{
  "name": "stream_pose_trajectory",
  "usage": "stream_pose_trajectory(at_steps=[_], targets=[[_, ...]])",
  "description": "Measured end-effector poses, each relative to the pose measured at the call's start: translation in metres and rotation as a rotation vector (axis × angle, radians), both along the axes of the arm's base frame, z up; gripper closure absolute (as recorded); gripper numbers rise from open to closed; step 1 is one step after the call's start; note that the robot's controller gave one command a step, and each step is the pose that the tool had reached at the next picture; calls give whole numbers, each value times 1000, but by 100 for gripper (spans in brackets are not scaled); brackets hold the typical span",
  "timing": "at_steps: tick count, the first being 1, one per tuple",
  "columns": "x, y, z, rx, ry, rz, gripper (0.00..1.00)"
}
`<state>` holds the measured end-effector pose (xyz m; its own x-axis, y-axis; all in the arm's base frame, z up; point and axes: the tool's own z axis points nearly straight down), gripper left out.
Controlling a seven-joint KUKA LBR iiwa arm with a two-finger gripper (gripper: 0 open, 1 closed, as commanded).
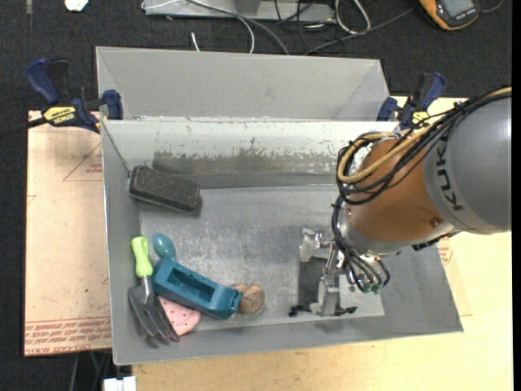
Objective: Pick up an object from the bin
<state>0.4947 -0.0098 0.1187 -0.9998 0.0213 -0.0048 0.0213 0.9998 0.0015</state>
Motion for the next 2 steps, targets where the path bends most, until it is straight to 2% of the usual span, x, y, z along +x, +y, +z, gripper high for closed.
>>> stream_pose_trajectory(at_steps=[1, 2], targets=[[-4, -12, -34, 1, -2, -143, 0], [46, -6, -48, 2, 3, 65, 100]])
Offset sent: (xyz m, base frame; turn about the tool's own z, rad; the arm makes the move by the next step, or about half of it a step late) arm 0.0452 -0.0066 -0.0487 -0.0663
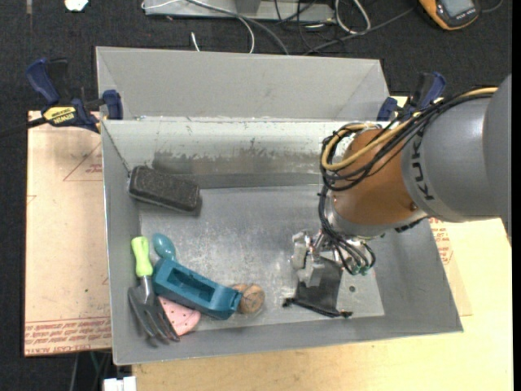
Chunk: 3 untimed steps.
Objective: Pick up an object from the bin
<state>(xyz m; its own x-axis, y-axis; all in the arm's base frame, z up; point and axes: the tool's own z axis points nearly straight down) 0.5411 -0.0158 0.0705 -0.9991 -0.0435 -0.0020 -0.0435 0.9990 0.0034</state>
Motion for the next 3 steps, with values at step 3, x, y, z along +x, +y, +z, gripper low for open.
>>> stream_pose_trajectory(at_steps=[3], targets=[[-14, -39, 50, 1, 4, -330, 100]])
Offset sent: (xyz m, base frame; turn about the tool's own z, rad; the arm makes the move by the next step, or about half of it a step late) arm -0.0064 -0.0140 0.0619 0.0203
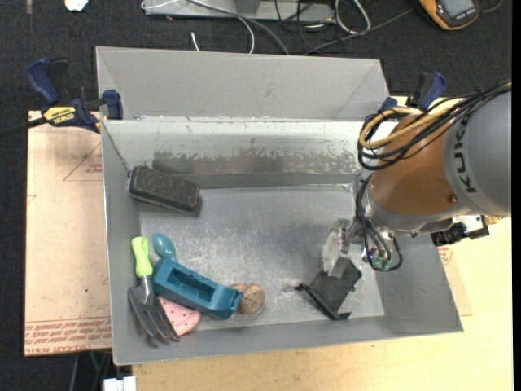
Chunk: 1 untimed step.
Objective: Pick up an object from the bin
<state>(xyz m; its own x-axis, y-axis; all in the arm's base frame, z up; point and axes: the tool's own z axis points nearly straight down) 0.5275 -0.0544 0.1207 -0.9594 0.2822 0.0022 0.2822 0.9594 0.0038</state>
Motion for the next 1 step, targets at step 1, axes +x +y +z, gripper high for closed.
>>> stream_pose_trajectory(at_steps=[1], targets=[[10, -4, -43, 0, -9, 167, 100]])
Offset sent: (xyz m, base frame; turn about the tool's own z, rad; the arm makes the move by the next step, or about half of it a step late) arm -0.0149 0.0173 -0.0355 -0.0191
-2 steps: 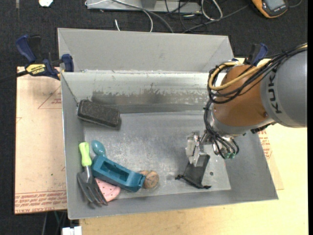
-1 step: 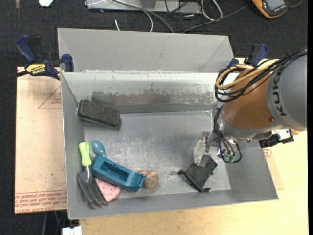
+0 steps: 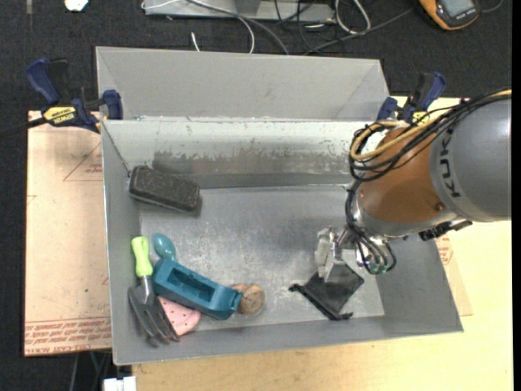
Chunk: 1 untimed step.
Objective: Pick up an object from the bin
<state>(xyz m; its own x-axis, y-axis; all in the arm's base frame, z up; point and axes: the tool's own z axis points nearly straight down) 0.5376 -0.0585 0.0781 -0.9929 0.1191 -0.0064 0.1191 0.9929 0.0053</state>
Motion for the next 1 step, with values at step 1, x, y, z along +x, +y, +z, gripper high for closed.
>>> stream_pose_trajectory(at_steps=[1], targets=[[-20, 17, 2, 0, 5, -139, 100]])
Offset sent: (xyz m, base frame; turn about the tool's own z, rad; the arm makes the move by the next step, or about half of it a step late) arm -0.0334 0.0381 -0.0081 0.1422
